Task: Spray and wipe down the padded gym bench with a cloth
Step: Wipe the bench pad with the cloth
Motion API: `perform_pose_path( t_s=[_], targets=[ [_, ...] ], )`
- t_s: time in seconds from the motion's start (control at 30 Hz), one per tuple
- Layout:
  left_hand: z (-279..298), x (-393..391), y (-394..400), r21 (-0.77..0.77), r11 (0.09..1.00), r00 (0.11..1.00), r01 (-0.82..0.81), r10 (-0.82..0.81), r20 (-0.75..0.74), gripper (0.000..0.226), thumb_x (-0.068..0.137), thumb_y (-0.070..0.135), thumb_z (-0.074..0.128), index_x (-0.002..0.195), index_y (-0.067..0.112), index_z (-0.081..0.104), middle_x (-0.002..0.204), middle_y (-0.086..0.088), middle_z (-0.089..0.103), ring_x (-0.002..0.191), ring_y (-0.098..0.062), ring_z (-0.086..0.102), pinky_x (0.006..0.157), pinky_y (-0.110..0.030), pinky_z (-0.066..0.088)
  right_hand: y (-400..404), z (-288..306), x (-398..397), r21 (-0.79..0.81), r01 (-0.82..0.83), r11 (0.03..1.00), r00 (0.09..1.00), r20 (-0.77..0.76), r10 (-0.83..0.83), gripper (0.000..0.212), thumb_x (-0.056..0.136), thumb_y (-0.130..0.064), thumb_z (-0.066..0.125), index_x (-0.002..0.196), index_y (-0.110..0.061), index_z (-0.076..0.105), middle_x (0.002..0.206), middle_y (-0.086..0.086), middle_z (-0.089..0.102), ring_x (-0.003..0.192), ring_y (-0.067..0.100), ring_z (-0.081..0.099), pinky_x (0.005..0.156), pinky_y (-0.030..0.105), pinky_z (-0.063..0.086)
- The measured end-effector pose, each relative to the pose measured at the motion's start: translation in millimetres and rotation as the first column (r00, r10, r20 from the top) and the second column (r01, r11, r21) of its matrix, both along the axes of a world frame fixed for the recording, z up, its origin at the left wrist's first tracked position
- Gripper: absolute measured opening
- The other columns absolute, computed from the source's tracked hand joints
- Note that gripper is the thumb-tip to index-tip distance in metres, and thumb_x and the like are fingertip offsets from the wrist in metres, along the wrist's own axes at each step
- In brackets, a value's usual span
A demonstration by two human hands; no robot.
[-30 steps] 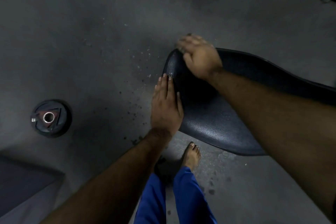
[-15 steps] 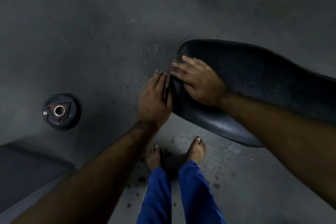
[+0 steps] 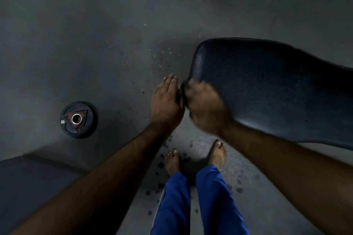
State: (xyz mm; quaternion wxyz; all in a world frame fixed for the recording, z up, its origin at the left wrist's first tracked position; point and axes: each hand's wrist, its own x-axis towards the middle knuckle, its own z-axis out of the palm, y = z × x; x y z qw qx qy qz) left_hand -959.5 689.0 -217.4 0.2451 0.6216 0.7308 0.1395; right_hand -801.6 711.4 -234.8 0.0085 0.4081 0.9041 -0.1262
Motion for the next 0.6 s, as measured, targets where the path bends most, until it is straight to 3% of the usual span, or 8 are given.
perform_pose_path(
  t_s=[0.07,0.13,0.23,0.3,0.37,0.47,0.5,0.6],
  targets=[
    [-2.5,1.0,2.4,0.005,0.999,0.998,-0.046,0.045,0.039,0.048,0.100,0.027,0.036,0.144,0.008,0.039,0.151,-0.010,0.040,0.142,-0.022,0.031,0.118,-0.034,0.021,-34.2,-5.2,19.1,-0.003,-0.330,0.944,0.940,0.089,0.329,0.054,0.088,-0.032,0.040,0.135,-0.015,0.060,0.147,0.009,0.053,0.147,0.032,0.033,0.121,0.052,0.025],
    [-6.0,0.5,4.1,0.030,0.995,0.993,-0.096,0.093,0.070,0.048,0.099,0.026,0.035,0.142,0.006,0.042,0.148,-0.012,0.044,0.140,-0.024,0.035,0.117,-0.037,0.026,-34.0,-9.1,33.2,0.039,-0.367,0.929,0.925,0.117,0.361,0.052,0.090,-0.032,0.040,0.136,-0.016,0.059,0.149,0.009,0.051,0.147,0.034,0.034,0.121,0.052,0.025],
    [-8.8,5.2,4.8,0.061,0.994,0.990,-0.089,0.082,0.117,0.047,0.098,0.022,0.037,0.141,0.005,0.043,0.147,-0.013,0.045,0.140,-0.023,0.035,0.117,-0.036,0.027,-20.3,-10.1,33.1,0.046,0.099,0.994,0.994,-0.039,-0.097,0.058,0.090,-0.024,0.043,0.147,-0.017,0.048,0.156,0.009,0.042,0.148,0.036,0.029,0.121,0.055,0.024],
    [-11.8,8.3,4.2,0.076,0.992,0.986,-0.101,0.090,0.138,0.046,0.098,0.018,0.040,0.141,0.005,0.043,0.147,-0.013,0.045,0.140,-0.023,0.035,0.117,-0.034,0.026,-16.0,-3.7,24.0,-0.002,0.468,0.884,0.878,-0.116,-0.465,0.063,0.090,-0.023,0.042,0.153,-0.021,0.039,0.161,0.008,0.035,0.151,0.035,0.022,0.121,0.056,0.022],
    [-13.7,14.2,2.4,0.071,0.994,0.985,-0.086,0.074,0.154,0.047,0.097,0.017,0.039,0.141,0.004,0.043,0.147,-0.013,0.045,0.140,-0.023,0.035,0.117,-0.035,0.026,-27.2,-5.2,13.8,-0.017,0.479,0.878,0.870,-0.124,-0.477,0.064,0.091,-0.024,0.042,0.155,-0.021,0.034,0.164,0.006,0.029,0.152,0.035,0.017,0.122,0.054,0.018],
    [-12.0,21.6,4.0,0.034,0.998,0.983,-0.048,0.041,0.181,0.048,0.096,0.021,0.036,0.142,0.007,0.042,0.149,-0.011,0.043,0.141,-0.021,0.033,0.117,-0.036,0.025,-25.9,-9.9,26.4,0.033,0.046,0.998,0.997,-0.056,-0.044,0.060,0.093,-0.020,0.046,0.152,-0.017,0.040,0.162,0.007,0.033,0.151,0.034,0.024,0.122,0.047,0.016],
    [-11.2,22.4,5.3,0.030,0.998,0.984,-0.047,0.041,0.174,0.048,0.097,0.022,0.036,0.143,0.008,0.042,0.149,-0.011,0.043,0.141,-0.021,0.033,0.117,-0.035,0.024,-10.8,-10.9,37.8,0.054,0.026,0.998,1.000,-0.013,-0.026,0.060,0.093,-0.019,0.048,0.152,-0.019,0.038,0.162,0.008,0.033,0.151,0.034,0.024,0.122,0.046,0.015],
    [-11.1,22.3,12.5,0.034,0.998,0.988,-0.044,0.038,0.147,0.047,0.099,0.021,0.038,0.143,0.007,0.041,0.150,-0.011,0.042,0.142,-0.022,0.032,0.118,-0.036,0.024,23.2,-4.8,51.7,0.032,0.570,0.821,0.821,-0.076,-0.566,0.066,0.091,-0.019,0.050,0.155,-0.018,0.033,0.162,0.012,0.032,0.151,0.038,0.022,0.122,0.048,0.019]
  ],
)
